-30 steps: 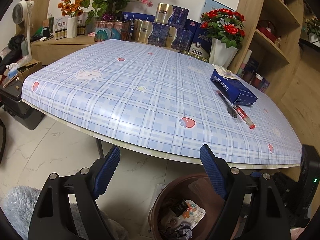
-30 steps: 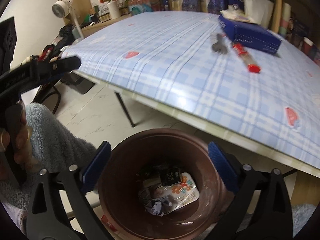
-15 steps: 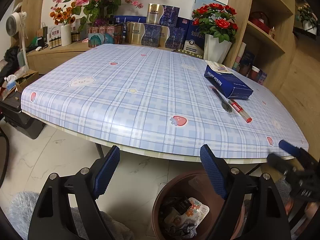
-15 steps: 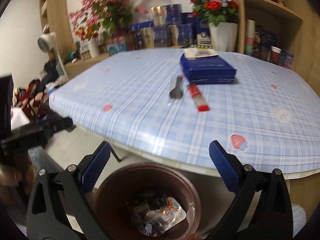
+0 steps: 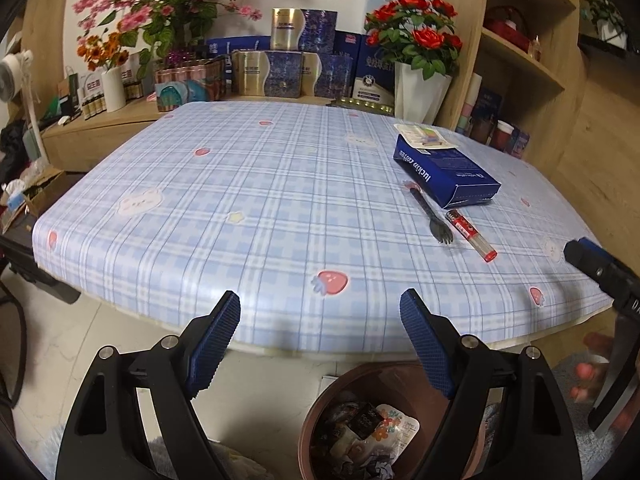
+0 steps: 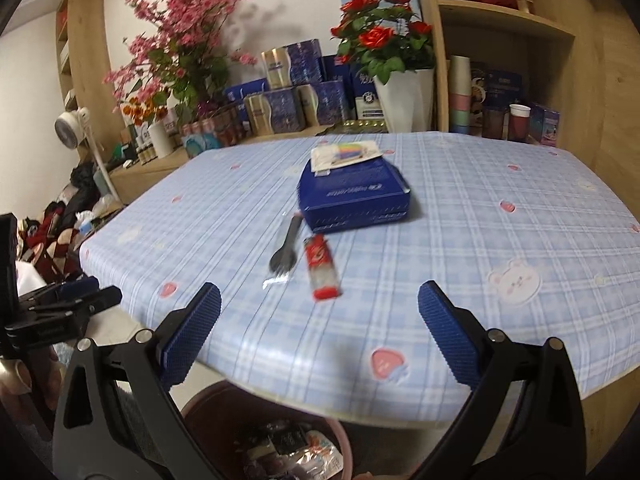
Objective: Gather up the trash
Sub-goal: 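Reach the left tool to the black plastic fork and grasp it, then grasp the red lighter with the right tool while the left tool lifts the black fork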
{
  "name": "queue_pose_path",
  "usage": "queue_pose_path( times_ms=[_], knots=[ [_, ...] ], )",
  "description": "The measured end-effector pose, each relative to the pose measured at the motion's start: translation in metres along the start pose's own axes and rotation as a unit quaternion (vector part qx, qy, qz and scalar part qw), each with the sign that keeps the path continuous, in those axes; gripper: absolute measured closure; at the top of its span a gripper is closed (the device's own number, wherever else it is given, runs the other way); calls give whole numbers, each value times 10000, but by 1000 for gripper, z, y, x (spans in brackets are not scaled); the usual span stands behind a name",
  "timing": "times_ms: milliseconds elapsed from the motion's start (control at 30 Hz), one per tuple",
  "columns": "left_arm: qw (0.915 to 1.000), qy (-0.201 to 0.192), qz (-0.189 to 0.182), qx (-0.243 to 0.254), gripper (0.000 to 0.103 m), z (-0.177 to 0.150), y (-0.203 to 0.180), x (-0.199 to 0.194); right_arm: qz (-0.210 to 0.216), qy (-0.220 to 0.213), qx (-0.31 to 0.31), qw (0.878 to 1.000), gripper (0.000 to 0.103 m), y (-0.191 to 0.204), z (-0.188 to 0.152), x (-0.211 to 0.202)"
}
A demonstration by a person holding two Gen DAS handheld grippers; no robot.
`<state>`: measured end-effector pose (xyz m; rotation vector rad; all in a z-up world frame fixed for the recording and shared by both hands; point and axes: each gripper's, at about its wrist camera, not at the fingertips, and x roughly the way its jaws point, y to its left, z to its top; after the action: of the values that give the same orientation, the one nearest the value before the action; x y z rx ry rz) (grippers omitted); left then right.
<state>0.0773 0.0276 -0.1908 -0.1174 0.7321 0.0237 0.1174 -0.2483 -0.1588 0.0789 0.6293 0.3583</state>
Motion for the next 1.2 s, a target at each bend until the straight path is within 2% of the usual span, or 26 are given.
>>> queue_pose_path(
  times_ms=[133, 267, 367, 467, 533, 600, 700, 867, 1033, 1133, 1200],
  knots=[
    [9998, 84, -113, 129, 23, 14, -15, 12, 61, 38, 162, 9998, 6, -16, 6, 8],
    [9985, 237, -392, 312, 23, 30, -38, 28, 131, 202, 333, 9992, 6, -33, 7, 19],
    [9959, 389, -589, 569, 23, 43, -66, 47, -38, 323, 345, 9989, 6, -43, 9, 26],
    [9934, 675, -741, 559, 23, 56, -85, 72, -98, 413, 359, 9985, 6, -50, 10, 32],
    [9929, 823, -715, 468, 28, 64, -91, 90, -152, 424, 369, 9983, 6, -55, 10, 34],
    [9923, 950, -666, 436, 38, 72, -97, 108, -148, 441, 398, 9981, 6, -60, 10, 37],
    [9908, 1158, -581, 396, 46, 81, -104, 134, -115, 522, 499, 9973, 6, -67, 10, 43],
    [9880, 1398, -497, 432, 54, 84, -113, 162, -186, 575, 498, 9969, 6, -71, 6, 48],
    [9892, 1320, -298, 561, 55, 89, -122, 174, -200, 631, 492, 9966, 6, -74, 2, 51],
    [9883, 1290, -96, 813, 55, 87, -131, 177, -222, 694, 479, 9962, 6, -73, 0, 54],
    [9881, 1256, -58, 883, 59, 86, -135, 175, -251, 729, 440, 9961, 6, -71, -1, 56]
  ],
)
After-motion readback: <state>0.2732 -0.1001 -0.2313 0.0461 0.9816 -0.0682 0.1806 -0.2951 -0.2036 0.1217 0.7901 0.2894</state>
